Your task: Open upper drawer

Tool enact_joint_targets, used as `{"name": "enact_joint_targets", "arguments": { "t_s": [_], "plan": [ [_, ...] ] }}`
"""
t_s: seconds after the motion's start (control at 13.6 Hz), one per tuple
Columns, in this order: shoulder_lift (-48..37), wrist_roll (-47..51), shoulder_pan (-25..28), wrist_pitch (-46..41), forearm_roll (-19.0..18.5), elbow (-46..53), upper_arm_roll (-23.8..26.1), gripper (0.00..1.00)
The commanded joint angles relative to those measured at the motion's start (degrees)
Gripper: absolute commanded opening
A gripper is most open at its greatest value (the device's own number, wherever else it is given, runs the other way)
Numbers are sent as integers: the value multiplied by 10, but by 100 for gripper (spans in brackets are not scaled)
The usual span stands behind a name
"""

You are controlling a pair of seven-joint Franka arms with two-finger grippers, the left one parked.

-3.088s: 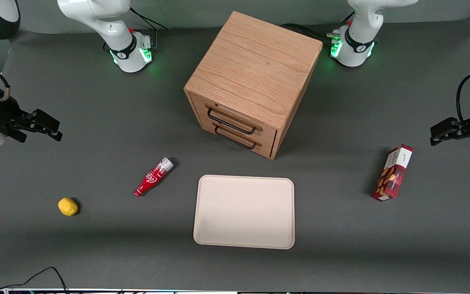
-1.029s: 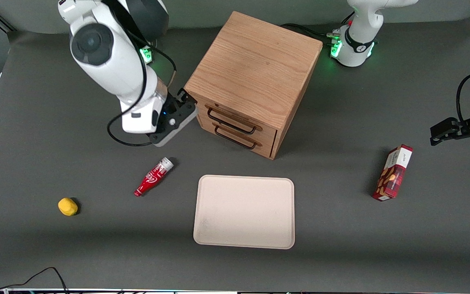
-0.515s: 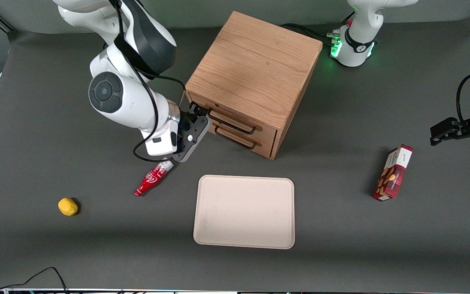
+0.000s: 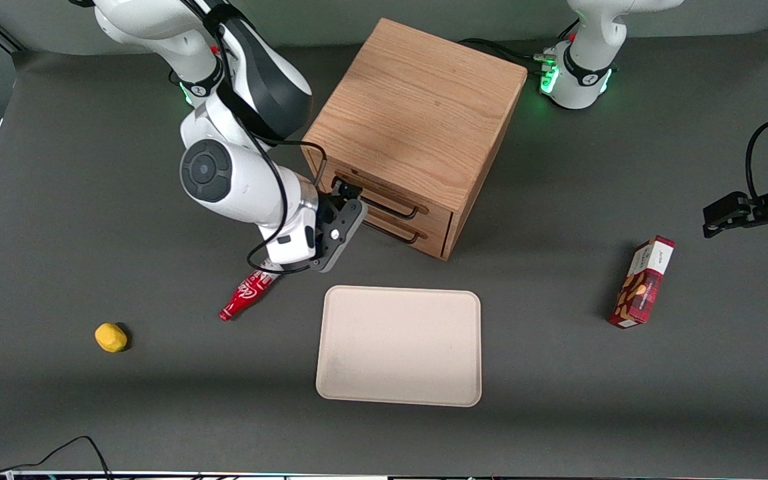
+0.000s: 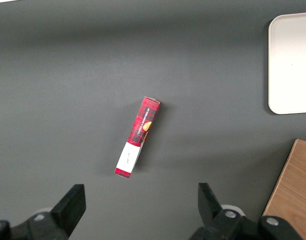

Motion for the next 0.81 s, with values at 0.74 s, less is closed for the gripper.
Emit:
{"name": "enact_joint_targets", "arguments": {
  "t_s": [0.74],
  "plan": [
    [23,-16,1,27,14,-2,39,100]
  ]
}}
